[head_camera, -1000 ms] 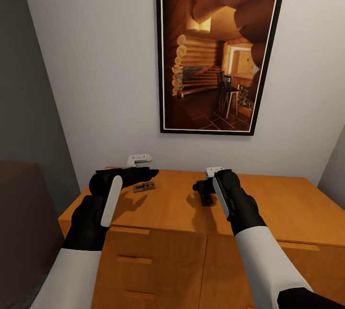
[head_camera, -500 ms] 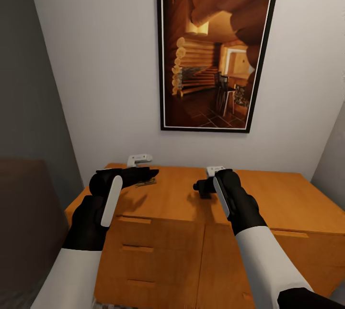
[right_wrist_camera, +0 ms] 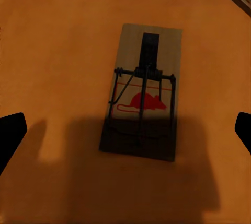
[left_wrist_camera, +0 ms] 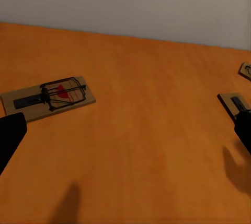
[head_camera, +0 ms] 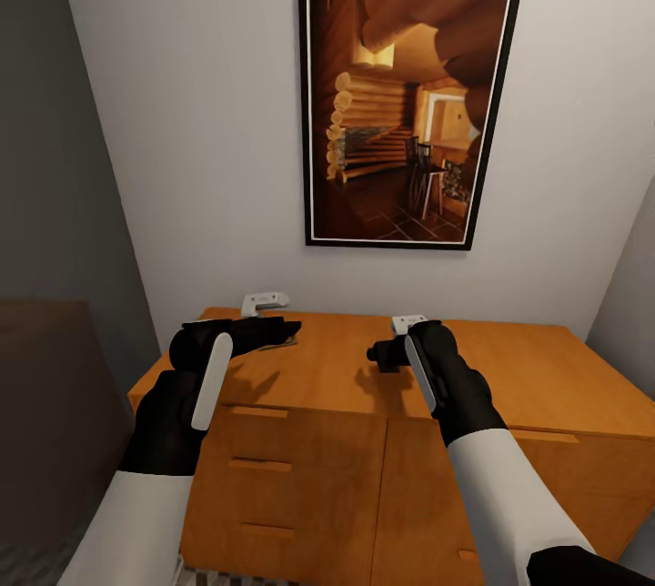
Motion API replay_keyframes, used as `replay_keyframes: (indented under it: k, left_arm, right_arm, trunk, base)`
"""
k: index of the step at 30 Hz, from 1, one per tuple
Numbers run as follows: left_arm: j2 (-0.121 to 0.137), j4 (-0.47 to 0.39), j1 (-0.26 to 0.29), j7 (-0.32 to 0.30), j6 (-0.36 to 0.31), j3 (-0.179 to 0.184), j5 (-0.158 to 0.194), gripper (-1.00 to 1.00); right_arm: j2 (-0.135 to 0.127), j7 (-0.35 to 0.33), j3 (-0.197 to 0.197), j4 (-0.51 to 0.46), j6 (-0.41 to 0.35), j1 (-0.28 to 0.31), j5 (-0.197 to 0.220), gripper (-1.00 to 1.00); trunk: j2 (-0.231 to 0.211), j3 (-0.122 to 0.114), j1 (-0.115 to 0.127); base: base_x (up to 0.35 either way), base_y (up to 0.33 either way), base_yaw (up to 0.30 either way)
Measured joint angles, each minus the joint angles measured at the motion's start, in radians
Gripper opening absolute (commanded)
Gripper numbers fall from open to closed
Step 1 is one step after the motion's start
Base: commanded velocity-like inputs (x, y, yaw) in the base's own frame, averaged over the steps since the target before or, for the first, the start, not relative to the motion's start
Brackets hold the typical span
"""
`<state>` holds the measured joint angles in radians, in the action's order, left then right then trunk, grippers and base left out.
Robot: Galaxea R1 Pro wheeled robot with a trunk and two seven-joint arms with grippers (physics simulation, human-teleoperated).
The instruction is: Take the four mousetraps from the cabinet in the bathroom and place them on the bathroom floor. Make sure all four end up on the same floor surface, and ensure that at least two of them are either under or directly next to the same bathroom sink.
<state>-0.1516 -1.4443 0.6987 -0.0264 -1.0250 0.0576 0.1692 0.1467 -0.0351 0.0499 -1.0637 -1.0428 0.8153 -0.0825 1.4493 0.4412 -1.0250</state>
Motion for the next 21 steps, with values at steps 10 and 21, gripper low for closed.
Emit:
replay_keyframes:
  k: [10,21]
  left_arm:
    - [0.000,0.000,0.000,0.000,0.000,0.000,0.001,1.00]
    - [0.000,0.000,0.000,0.000,0.000,0.000,0.001,1.00]
  right_arm:
    - [0.000,0.003,0.000,0.005,0.000,0.000,-0.001,1.00]
    - [0.003,0.008,-0.004,0.010,0.000,0.000,0.000,1.00]
  trunk:
    - [0.000,0.000,0.000]
    - [0.000,0.000,0.000]
  base:
    - [-0.003,0.000,0.000]
    - [0.000,0.000,0.000]
